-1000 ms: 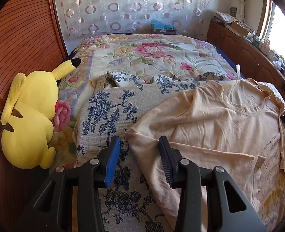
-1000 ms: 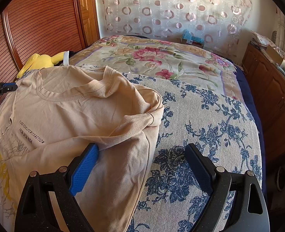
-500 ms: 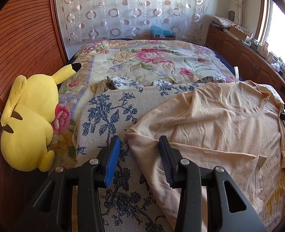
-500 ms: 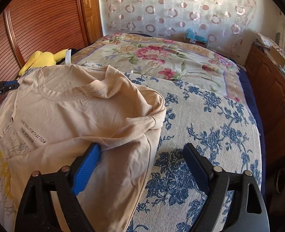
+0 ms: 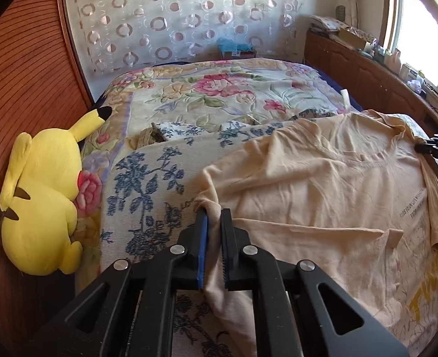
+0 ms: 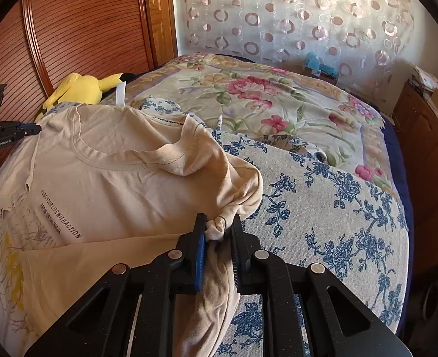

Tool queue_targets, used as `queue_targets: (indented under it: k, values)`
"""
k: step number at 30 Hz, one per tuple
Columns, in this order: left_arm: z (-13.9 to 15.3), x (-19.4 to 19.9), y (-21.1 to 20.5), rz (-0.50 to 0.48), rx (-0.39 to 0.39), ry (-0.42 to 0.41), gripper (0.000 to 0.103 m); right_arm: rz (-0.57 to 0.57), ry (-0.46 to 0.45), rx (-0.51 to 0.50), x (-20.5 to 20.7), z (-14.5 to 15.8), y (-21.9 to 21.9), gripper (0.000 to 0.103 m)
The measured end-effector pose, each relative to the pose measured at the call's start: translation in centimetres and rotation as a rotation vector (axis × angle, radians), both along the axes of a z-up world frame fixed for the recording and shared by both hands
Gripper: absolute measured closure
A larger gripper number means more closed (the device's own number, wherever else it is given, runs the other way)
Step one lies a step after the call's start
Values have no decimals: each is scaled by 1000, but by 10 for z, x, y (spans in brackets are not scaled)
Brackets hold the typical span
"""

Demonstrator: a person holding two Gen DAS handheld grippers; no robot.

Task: Fold small clothes
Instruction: 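Grasp the shirt hem with the right gripper while the left gripper grasps the hem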

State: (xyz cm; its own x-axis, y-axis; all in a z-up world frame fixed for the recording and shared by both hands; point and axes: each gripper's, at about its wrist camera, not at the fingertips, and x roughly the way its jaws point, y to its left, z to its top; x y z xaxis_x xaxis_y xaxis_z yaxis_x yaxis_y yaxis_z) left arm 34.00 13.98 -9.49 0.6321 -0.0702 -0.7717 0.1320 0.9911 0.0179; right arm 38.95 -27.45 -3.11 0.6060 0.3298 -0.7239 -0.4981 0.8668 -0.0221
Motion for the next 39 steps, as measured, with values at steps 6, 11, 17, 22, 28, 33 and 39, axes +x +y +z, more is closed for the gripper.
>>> queue_targets:
  k: [6,11,17,22,28,33,39]
  values:
    - [15,-10,-7,-27,-34,-33,96,-7,-38,23,-10,7,0,93]
    - [35,-28,-13,-48,-71,-76,96,-15,-103,62,-33,24,-5,93]
    - [55,-69,-25,-76,-100,-124,96,-19,-165,83,-77,40,-10,94]
    - [71,-108,-25,-82,-117,-162,96,-18,-196,90,-123,47,-20,94]
    - [81,-157,-23,-76,-138,-200,96,-34,-201,114,-173,47,-38,94]
    - [88,-195,-21,-75,-150,-229,96,-47,-209,133,-219,53,-49,94]
    - [91,-246,-25,-87,-160,-250,96,-63,-232,144,-276,61,-58,94]
